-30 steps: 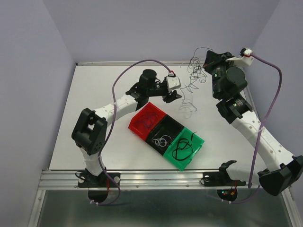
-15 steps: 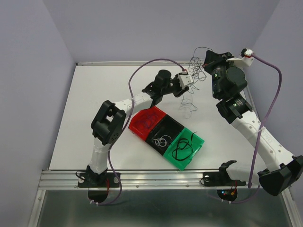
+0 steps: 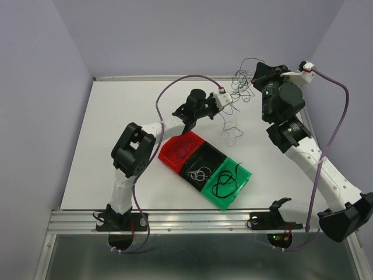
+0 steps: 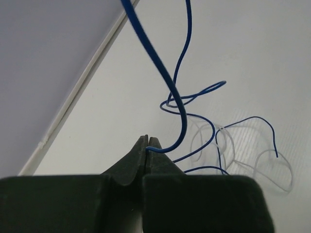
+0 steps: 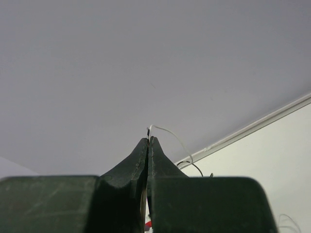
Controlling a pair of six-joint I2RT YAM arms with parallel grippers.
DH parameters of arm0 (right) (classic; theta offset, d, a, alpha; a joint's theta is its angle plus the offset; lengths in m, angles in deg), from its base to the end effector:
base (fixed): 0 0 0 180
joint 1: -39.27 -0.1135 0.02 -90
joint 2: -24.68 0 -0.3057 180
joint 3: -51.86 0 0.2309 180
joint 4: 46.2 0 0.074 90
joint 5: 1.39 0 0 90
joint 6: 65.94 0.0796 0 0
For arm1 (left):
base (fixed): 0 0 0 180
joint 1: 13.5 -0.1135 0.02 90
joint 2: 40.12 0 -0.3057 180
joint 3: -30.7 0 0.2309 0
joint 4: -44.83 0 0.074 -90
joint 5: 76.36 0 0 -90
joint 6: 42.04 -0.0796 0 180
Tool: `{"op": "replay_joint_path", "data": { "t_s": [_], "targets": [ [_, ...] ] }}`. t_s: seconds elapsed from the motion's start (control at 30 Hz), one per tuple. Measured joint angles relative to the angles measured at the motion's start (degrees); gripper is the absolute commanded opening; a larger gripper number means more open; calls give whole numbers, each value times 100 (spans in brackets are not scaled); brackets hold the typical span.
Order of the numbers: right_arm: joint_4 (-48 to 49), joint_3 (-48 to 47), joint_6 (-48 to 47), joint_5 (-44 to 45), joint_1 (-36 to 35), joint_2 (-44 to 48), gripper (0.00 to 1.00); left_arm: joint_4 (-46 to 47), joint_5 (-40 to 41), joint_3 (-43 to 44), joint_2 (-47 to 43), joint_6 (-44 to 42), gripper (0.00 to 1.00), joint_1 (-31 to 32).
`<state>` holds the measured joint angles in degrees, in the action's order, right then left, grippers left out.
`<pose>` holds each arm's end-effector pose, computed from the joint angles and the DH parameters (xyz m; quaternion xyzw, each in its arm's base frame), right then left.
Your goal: Untangle the cables
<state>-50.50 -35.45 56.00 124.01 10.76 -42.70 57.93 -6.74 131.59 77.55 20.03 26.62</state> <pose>0.2445 0.0804 0.5118 0.2593 0.5683 0.2233 0.7483 0.3885 -0.3636 0.3080 0.5020 0.5273 -0.1998 0.6557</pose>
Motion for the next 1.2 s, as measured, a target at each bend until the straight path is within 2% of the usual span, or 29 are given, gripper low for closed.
{"op": "replay_joint_path", "data": {
  "t_s": [0.2, 0.4, 0.67, 0.9, 1.2],
  "targets": [
    [-15, 109, -138, 813, -2, 402, 1, 2, -404, -387, 0, 332, 0, -634],
    [221, 315, -553, 1502, -2, 1475, 1, 9, -592, -531, 0, 612, 0, -1539],
    [664, 358, -938, 1888, 0, 2109, 1, -35, -494, -533, 0, 894, 0, -1631],
    [629, 514, -970, 2081, -2, 1987, 1, -291, 175, -177, 173, 1268, 0, -1652],
    [789, 662, -1062, 2632, 0, 2697, 0, -579, 942, 219, 468, 2262, 0, -2297]
  ]
}}
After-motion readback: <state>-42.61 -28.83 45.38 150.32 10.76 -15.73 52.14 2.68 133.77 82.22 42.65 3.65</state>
